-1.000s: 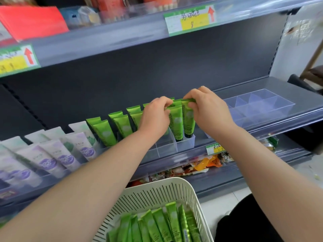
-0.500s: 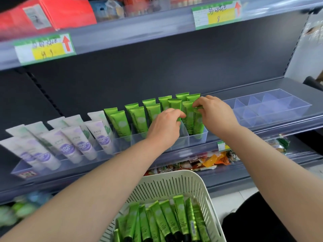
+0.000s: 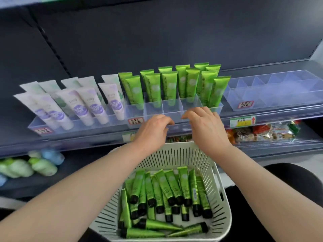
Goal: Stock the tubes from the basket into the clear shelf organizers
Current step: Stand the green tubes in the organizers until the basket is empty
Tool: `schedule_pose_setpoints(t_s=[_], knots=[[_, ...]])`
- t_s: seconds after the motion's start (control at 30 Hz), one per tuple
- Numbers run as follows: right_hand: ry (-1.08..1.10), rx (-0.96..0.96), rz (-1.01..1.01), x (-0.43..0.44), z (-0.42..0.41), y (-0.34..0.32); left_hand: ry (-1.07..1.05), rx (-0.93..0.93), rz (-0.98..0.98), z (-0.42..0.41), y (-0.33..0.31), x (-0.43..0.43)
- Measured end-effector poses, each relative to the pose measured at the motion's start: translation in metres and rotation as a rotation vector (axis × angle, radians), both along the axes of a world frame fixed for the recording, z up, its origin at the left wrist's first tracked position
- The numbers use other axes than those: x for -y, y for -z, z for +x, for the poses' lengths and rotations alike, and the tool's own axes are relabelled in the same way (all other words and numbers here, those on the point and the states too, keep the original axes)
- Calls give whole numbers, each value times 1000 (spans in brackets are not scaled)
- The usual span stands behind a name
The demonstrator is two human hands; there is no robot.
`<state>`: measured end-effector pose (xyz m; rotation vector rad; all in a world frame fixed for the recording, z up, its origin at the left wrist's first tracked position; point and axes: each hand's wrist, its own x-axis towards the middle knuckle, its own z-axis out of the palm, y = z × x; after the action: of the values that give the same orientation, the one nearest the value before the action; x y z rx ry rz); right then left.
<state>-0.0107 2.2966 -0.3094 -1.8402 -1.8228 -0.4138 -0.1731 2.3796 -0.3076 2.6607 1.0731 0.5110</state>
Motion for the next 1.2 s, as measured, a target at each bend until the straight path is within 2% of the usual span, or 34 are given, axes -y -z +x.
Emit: schedule_pose_setpoints(t_s=[0.23,0.43,0.5,0.93,1.1,1.2], knots=[[-69,-85,-419,8,-41,83,-107,-58,-117,-58,74,21],[-78,-68,-899,13,-65,131,-165,-155,-269,-101,140,45],[-51,-61,-989,14,-71,142,-186,-172,-295,-110,151,45],[-16,-15,-1253,27,-105,180,-272,-107,-377,-112,172,35],[89,-177,-1103,14,-94,183,-278,-76,-383,-108,175,35],[156,-224,-1147,3,-97,191,-285,-72,-381,-110,177,36]])
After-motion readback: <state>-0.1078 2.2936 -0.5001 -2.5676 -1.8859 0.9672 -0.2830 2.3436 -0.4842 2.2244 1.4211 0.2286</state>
